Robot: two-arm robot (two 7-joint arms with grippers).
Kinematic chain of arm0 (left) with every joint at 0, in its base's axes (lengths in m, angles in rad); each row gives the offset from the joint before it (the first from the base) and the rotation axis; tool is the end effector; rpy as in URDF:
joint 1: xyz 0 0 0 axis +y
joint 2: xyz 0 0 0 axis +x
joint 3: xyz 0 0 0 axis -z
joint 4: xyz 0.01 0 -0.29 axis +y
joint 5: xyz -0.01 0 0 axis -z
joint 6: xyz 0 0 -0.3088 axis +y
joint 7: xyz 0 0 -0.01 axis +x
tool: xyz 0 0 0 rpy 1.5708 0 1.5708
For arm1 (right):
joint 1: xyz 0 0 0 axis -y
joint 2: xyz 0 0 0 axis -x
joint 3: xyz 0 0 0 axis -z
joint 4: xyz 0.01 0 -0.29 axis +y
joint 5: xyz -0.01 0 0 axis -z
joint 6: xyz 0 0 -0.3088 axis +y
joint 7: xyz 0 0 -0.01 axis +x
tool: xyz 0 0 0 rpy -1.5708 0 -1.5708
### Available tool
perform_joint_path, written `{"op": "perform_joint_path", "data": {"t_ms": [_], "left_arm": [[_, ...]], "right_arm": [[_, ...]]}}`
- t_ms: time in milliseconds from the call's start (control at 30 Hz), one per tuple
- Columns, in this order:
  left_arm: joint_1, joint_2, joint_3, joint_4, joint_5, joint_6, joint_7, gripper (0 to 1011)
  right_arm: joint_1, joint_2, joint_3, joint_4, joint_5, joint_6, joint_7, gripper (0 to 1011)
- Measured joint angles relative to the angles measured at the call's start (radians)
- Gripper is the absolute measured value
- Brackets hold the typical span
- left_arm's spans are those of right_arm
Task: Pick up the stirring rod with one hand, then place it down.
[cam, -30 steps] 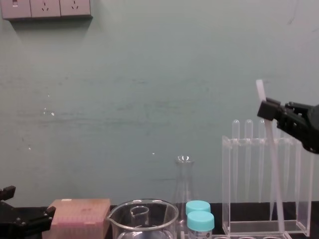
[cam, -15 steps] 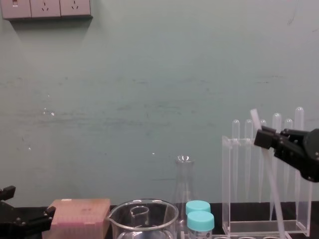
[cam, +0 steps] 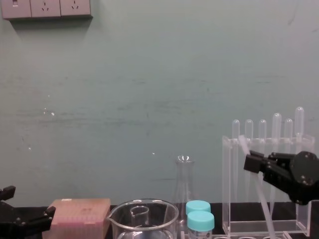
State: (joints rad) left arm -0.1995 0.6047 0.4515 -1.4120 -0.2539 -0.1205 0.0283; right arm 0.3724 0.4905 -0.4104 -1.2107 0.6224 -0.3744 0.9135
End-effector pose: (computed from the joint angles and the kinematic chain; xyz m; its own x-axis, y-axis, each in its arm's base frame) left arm 0.3581 0.0827 -0.3023 0.2924 0.8803 0.3737 -0.9552 0.2874 0.0704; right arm 0.4132 -0.0868 -0.2862 0.8591 -0.4860 0.1605 0.4611 0.8710 0.1693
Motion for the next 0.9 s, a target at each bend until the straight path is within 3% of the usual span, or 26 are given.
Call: {"op": "perform_joint_path", "data": {"t_ms": [300,800,900], "left_arm": [[0.000,0.000,0.000,0.000,0.000,0.000,0.000,1000],[0.000,0.000,0.000,0.000,0.000,0.000,0.000,1000],[0.000,0.000,0.000,0.000,0.000,0.000,0.000,1000]], "right_arm": [[0.013,-0.006,-0.013,0.034,-0.006,0.032,-0.010,61],[0.012,-0.005,-0.012,0.031,-0.005,0.028,-0.009,60],[0.012,-0.005,-0.012,0.030,-0.005,0.027,-0.009,113]]}}
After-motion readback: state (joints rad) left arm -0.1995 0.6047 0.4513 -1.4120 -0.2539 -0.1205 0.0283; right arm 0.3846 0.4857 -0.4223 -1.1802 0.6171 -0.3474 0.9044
